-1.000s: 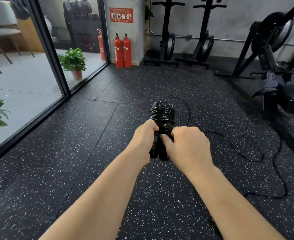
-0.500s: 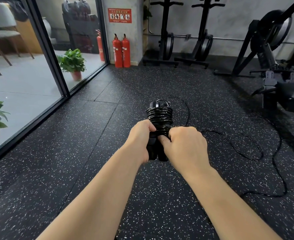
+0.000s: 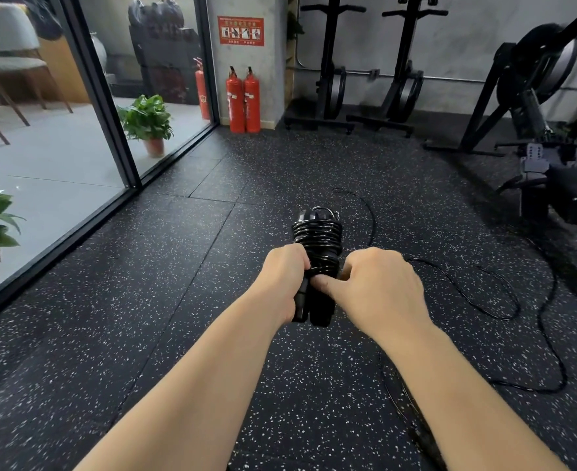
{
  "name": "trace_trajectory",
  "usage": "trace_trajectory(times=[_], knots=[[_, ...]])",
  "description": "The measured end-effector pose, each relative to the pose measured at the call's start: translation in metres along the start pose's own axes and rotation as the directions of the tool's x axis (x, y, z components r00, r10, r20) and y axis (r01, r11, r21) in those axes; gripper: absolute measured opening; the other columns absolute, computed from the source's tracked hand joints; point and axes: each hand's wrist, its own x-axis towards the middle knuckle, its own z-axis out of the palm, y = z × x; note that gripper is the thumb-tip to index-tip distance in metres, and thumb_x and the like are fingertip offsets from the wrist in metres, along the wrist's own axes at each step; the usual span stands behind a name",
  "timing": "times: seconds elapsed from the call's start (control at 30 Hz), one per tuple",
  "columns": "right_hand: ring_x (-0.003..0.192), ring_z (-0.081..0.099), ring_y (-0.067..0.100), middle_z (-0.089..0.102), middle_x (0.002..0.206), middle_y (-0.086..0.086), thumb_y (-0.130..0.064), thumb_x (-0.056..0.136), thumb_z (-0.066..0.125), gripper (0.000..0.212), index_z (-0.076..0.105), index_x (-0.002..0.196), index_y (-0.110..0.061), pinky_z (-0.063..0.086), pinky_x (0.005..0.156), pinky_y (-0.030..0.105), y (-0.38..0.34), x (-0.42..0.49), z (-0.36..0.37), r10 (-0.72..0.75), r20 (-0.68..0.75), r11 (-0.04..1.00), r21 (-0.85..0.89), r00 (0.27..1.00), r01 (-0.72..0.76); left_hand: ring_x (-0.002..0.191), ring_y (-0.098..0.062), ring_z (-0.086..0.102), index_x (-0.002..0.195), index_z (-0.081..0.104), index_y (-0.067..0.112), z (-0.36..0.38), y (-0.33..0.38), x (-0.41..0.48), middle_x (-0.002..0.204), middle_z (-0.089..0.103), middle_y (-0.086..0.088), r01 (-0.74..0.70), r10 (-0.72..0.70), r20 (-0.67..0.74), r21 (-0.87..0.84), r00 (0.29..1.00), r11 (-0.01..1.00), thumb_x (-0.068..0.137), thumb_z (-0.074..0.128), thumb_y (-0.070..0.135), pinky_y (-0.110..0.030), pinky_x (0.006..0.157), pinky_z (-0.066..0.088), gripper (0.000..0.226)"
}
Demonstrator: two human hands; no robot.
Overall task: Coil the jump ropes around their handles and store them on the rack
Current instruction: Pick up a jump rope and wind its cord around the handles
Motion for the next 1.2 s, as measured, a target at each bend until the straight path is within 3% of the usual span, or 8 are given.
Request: trace_trajectory(times=[0.17, 0.3, 0.5, 0.6, 0.67, 0.83, 1.0, 1.2], knots=[[0.075, 0.060, 0.013, 0.065, 0.081, -0.010, -0.024, 0.085, 0.066, 0.005, 0.071, 0.085, -0.025, 0.050, 0.068, 0.033, 0.010, 0.001, -0.008, -0.127, -0.071, 0.976, 0.171, 0.989, 0.137, 0.053, -0.023, 0.051, 0.079, 0.048, 0.005, -0.001, 0.001, 0.001, 0.061, 0.051, -0.012, -0.030, 0.030, 0.001, 0.035, 1.000, 0.999, 0.081, 0.040, -0.003, -0.033, 0.064, 0.045, 0.012], [0.085, 0.060, 0.015, 0.067, 0.091, -0.004, -0.011, 0.086, 0.061, 0.019, 0.076, 0.091, -0.022, 0.050, 0.076, 0.037, 0.008, 0.005, -0.006, -0.182, 0.029, 0.943, 0.287, 0.983, 0.166, 0.042, -0.019, 0.046, 0.067, 0.047, 0.007, 0.004, -0.002, -0.004, 0.035, 0.045, -0.002, -0.053, 0.052, 0.024, 0.078, 0.998, 0.996, 0.081, 0.039, -0.004, -0.024, 0.057, 0.040, 0.019], [0.074, 0.046, 0.022, 0.048, 0.083, -0.001, -0.011, 0.090, 0.049, 0.014, 0.063, 0.088, -0.012, 0.035, 0.062, 0.031, -0.007, -0.002, -0.006, -0.170, 0.038, 0.976, -0.133, 0.985, 0.173, 0.059, -0.024, 0.037, 0.063, 0.043, 0.008, 0.011, -0.012, 0.005, 0.060, 0.038, -0.008, -0.101, 0.103, -0.004, 0.134, 0.995, 0.986, 0.082, 0.042, 0.003, -0.028, 0.056, 0.031, 0.020], [0.074, 0.036, 0.021, 0.035, 0.082, 0.000, -0.009, 0.092, 0.045, 0.016, 0.044, 0.080, -0.019, 0.029, 0.064, 0.029, -0.016, -0.008, -0.007, -0.090, 0.046, 0.976, -0.193, 0.995, 0.097, 0.079, -0.028, 0.038, 0.070, 0.048, -0.001, 0.019, -0.014, 0.002, 0.072, 0.039, -0.012, -0.154, 0.155, 0.001, 0.123, 0.988, 0.980, 0.085, 0.037, 0.015, -0.036, 0.069, 0.033, 0.025], [0.076, 0.035, 0.021, 0.033, 0.082, 0.000, -0.011, 0.095, 0.044, 0.015, 0.048, 0.082, -0.018, 0.029, 0.065, 0.029, -0.015, -0.006, -0.004, -0.067, 0.021, 0.980, -0.186, 0.998, 0.070, 0.067, -0.028, 0.037, 0.067, 0.046, 0.006, 0.019, -0.013, 0.003, 0.068, 0.041, -0.009, -0.154, 0.157, -0.004, 0.169, 0.988, 0.974, 0.082, 0.041, 0.011, -0.032, 0.059, 0.032, 0.016], [0.074, 0.050, 0.022, 0.052, 0.082, 0.000, -0.030, 0.093, 0.055, 0.027, 0.066, 0.079, -0.010, 0.034, 0.061, 0.032, 0.002, 0.001, 0.005, -0.013, -0.083, 0.999, 0.033, 0.996, 0.015, 0.052, -0.021, 0.036, 0.065, 0.042, 0.012, 0.009, -0.011, 0.003, 0.061, 0.040, -0.008, -0.166, 0.140, 0.131, 0.216, 0.981, 0.962, 0.080, 0.042, 0.005, -0.022, 0.048, 0.027, 0.016], [0.071, 0.060, 0.021, 0.064, 0.074, -0.001, -0.027, 0.085, 0.067, 0.019, 0.070, 0.075, -0.012, 0.047, 0.063, 0.033, 0.005, 0.002, 0.012, 0.080, -0.094, 0.974, 0.221, 0.992, -0.057, 0.056, -0.023, 0.042, 0.067, 0.049, 0.011, 0.002, -0.009, 0.003, 0.060, 0.047, -0.009, -0.202, 0.150, 0.204, 0.267, 0.967, 0.942, 0.079, 0.045, 0.007, -0.028, 0.053, 0.028, 0.013], [0.064, 0.057, 0.014, 0.064, 0.065, -0.006, -0.024, 0.081, 0.071, 0.015, 0.069, 0.070, -0.013, 0.043, 0.057, 0.029, 0.009, 0.009, 0.018, 0.110, -0.049, 0.920, 0.383, 0.993, -0.083, 0.061, -0.024, 0.051, 0.070, 0.055, 0.010, -0.007, -0.009, 0.006, 0.062, 0.055, -0.006, -0.154, 0.111, 0.210, 0.205, 0.971, 0.966, 0.082, 0.049, 0.010, -0.029, 0.058, 0.036, 0.014]])
